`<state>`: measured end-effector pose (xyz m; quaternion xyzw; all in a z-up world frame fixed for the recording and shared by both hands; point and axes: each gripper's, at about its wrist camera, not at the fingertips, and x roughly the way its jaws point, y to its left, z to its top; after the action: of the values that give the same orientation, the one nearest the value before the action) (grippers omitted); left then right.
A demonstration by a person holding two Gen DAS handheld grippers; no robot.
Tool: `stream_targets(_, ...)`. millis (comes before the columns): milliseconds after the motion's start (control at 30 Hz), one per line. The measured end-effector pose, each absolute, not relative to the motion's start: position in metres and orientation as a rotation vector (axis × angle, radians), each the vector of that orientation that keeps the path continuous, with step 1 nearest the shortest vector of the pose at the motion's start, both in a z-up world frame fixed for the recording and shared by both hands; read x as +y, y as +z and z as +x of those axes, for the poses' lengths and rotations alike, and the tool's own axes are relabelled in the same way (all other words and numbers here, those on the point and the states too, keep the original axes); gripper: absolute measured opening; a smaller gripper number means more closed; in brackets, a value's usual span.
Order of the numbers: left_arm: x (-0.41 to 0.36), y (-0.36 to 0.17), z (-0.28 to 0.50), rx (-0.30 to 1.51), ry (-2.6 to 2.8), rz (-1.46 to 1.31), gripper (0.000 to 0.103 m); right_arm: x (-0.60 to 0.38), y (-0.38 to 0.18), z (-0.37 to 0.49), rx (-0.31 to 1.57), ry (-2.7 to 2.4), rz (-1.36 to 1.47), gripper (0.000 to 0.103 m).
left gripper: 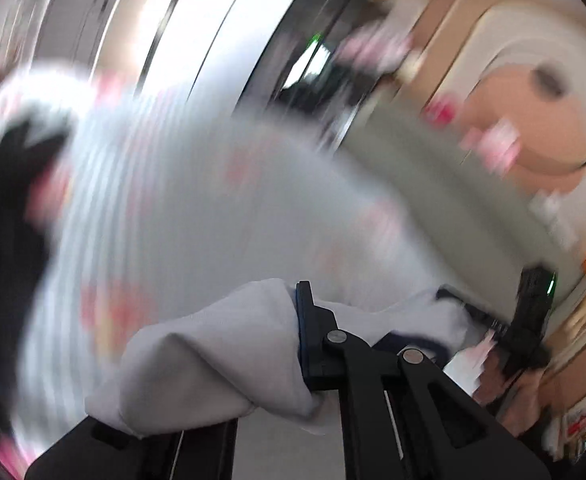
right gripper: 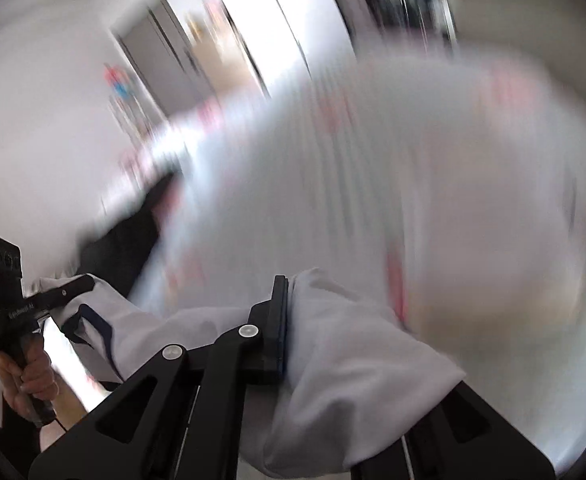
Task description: Fold clothes
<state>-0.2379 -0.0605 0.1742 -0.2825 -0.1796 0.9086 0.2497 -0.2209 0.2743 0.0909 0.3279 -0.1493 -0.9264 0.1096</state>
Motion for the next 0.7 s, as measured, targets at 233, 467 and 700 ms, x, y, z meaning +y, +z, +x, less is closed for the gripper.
stream_targets(233, -0.094, 0.303, -0.211, -0.497, 2.516, -0.443, 0.008, 0.283, 0.282, -0.202, -0.274, -2.845, 0.357, 0.006)
stream_targets(467, -0.092, 0.178, -0.179, -0.510, 2.515, -0.740, 0.008, 0.277, 0.196, -0.198, -0.364, -2.768, 0.579, 0.006)
stream_targets(700, -0.099, -0.086, -0.171, -0.703, 2.302, -1.641, 0.008, 0.273, -0.054, -0.201, -0.532, -2.592, 1.310, 0.009)
